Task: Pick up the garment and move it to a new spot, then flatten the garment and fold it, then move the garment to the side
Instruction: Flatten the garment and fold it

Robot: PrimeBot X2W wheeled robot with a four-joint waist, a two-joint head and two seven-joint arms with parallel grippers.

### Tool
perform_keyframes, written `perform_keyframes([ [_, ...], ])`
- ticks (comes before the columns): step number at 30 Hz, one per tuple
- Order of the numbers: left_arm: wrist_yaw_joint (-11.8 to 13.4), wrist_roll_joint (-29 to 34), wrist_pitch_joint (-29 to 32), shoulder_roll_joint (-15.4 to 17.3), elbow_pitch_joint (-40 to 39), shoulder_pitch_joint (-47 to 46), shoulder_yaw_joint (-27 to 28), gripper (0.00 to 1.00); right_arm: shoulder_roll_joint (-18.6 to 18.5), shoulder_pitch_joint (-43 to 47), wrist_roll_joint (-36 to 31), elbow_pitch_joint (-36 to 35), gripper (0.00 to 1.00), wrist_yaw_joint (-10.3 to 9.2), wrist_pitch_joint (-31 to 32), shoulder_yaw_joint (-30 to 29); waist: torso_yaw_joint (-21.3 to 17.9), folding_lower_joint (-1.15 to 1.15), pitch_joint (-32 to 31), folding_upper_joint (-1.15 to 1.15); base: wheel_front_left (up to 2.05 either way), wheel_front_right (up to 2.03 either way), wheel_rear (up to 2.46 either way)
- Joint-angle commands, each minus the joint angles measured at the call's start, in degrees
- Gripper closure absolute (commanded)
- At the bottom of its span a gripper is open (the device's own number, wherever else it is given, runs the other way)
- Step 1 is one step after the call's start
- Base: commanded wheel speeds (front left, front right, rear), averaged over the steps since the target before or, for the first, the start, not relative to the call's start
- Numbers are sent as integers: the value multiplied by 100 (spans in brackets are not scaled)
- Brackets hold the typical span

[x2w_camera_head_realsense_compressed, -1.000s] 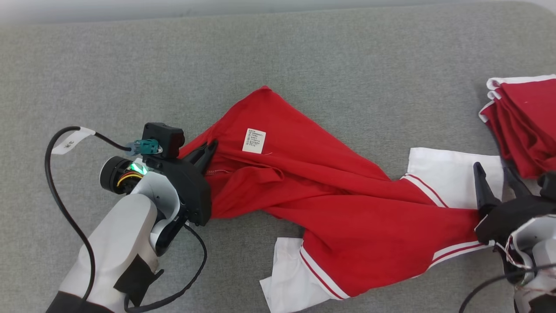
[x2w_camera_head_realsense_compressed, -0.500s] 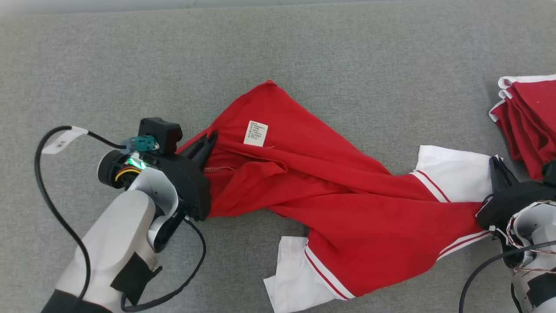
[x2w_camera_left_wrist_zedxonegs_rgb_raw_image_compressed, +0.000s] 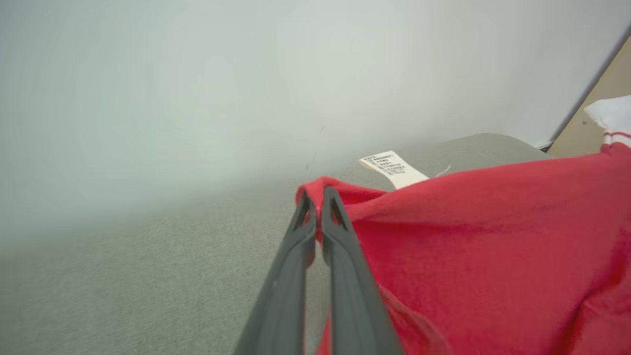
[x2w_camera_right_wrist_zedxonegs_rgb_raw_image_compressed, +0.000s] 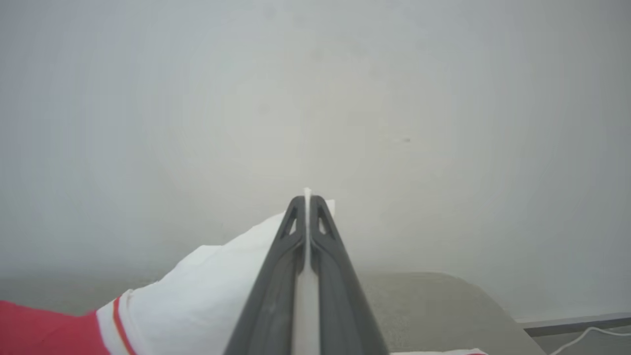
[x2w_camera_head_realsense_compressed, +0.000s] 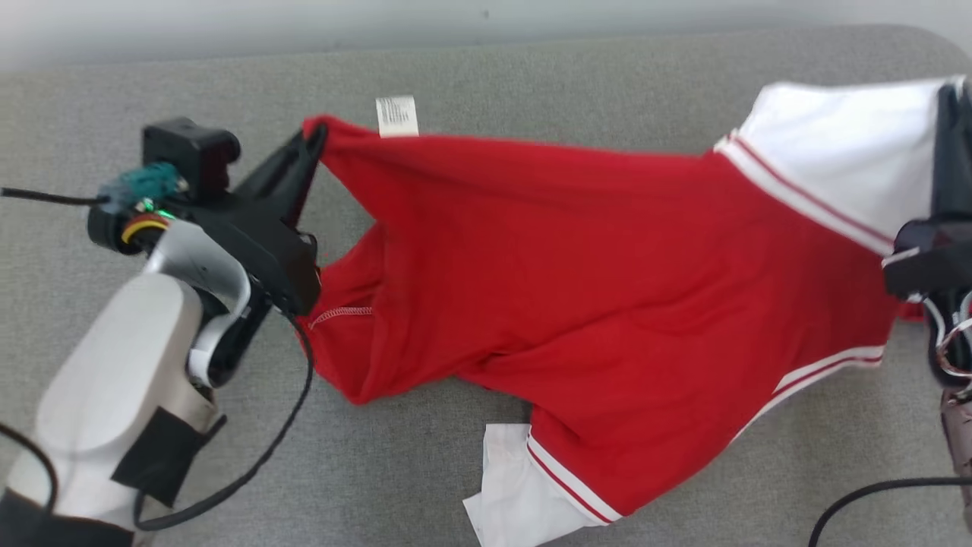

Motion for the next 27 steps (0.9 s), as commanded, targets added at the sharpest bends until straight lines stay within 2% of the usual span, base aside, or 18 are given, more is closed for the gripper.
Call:
perform_keyframes([
  [1, 67, -27, 34, 138, -244, -63, 75, 100, -55, 5, -121, -379, 100, -6, 51, -44, 74, 0, -128, 0, 0, 0, 0],
  [8, 339, -46, 181, 501, -1415, -75, 431, 100, -63, 56, -504, -2049, 100, -5, 548, -271, 241, 0, -374, 0, 0, 0, 0],
  [14, 637, 49, 264, 785, -2354, 36, 720, 100, -127, -32, -611, -2990, 100, -6, 1024, -360, 365, 0, -595, 0, 0, 0, 0],
  [22, 861, 37, 481, 989, -3094, 127, 913, 100, -120, -192, -324, -3453, 100, -5, 1773, -359, 455, 0, -733, 0, 0, 0, 0],
  [24, 897, 7, 523, 1017, -3146, 108, 947, 100, -177, -324, -225, -3432, 100, -6, 1916, -331, 464, 0, -717, 0, 0, 0, 0],
  [27, 818, -81, 584, 978, -2968, -25, 915, 100, -163, -638, 60, -3173, 100, -6, 2051, -191, 448, 0, -633, 0, 0, 0, 0],
])
